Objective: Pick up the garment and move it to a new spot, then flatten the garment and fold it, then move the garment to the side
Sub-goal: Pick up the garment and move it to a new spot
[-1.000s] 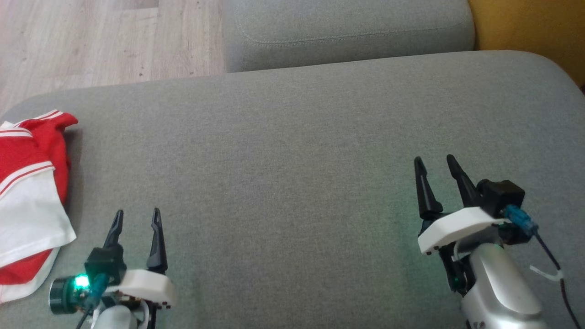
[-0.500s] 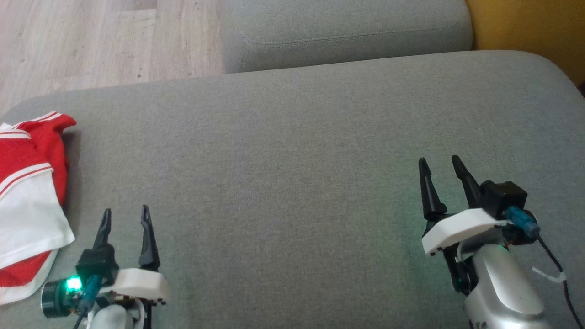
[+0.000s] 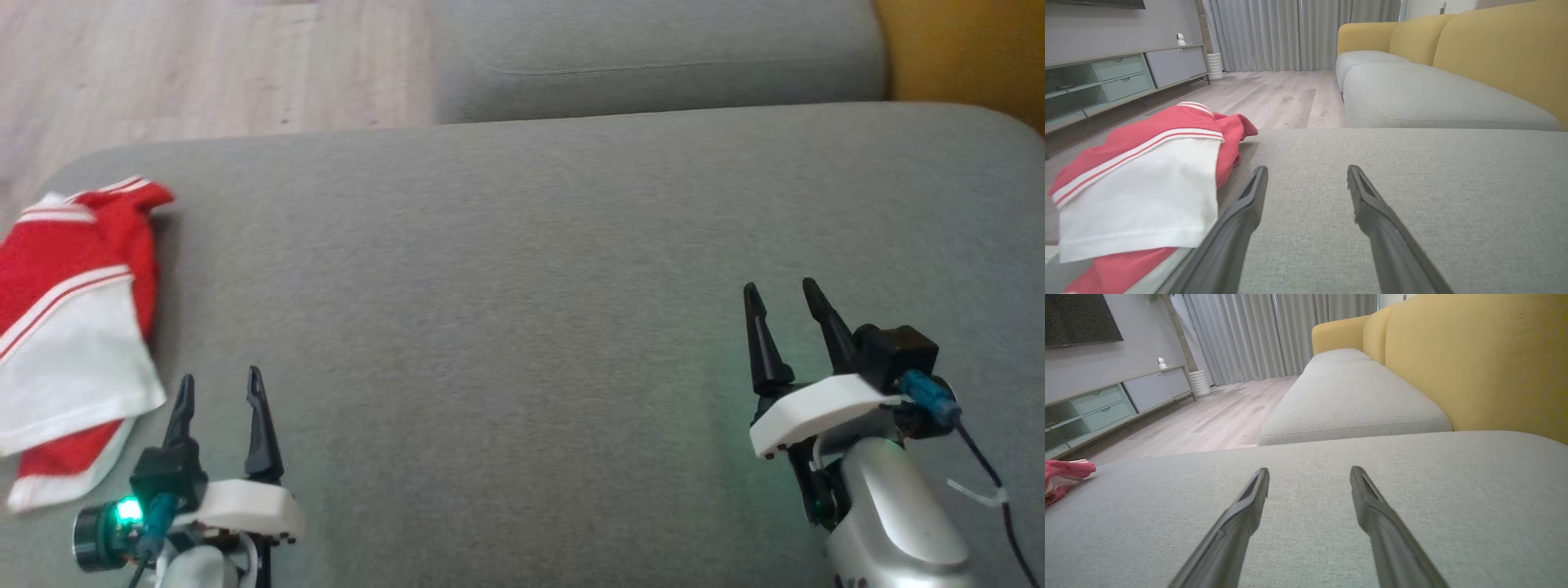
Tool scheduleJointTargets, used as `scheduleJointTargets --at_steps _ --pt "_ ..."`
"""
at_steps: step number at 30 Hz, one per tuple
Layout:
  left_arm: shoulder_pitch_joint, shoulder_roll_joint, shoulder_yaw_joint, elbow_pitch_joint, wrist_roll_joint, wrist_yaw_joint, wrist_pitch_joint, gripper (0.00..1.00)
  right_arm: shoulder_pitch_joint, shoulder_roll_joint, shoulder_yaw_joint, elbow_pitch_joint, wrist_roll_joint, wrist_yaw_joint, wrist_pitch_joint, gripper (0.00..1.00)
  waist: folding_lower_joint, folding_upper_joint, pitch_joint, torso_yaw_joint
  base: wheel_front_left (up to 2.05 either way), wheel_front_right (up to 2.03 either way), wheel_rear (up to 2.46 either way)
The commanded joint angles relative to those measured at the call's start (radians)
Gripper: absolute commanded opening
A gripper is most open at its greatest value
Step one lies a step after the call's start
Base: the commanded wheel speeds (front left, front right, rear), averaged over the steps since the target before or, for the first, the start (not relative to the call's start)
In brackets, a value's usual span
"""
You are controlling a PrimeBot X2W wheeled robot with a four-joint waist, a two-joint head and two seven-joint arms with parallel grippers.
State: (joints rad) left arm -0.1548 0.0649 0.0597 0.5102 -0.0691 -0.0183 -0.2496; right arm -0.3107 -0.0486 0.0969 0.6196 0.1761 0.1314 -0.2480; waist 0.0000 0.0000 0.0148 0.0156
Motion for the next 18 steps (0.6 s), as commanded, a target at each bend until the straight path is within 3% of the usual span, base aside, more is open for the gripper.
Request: scheduleJointTargets --at_steps 1,11,18 --pt "-0.019 0.009 0.03 -0.029 0.008 -0.001 -0.012 1.0 -0.014 -0.002 0.031 -0.036 0.005 -0.001 -0.014 1.0 0.0 0.0 0.002 0.032 0.0 0.0 0.0" --pt "-0.005 -0.005 0.012 -0.025 0.019 -0.018 -0.012 1.0 -0.003 -0.002 0.11 -0.024 0.051 -0.001 -0.014 1.0 0.0 0.0 0.003 0.265 0.0 0.0 0.0" --pt "-0.002 -0.008 0.019 -0.034 0.02 -0.022 -0.012 1.0 -0.005 -0.002 0.147 -0.019 0.08 -0.001 -0.014 1.0 0.0 0.0 0.004 0.333 0.0 0.0 0.0"
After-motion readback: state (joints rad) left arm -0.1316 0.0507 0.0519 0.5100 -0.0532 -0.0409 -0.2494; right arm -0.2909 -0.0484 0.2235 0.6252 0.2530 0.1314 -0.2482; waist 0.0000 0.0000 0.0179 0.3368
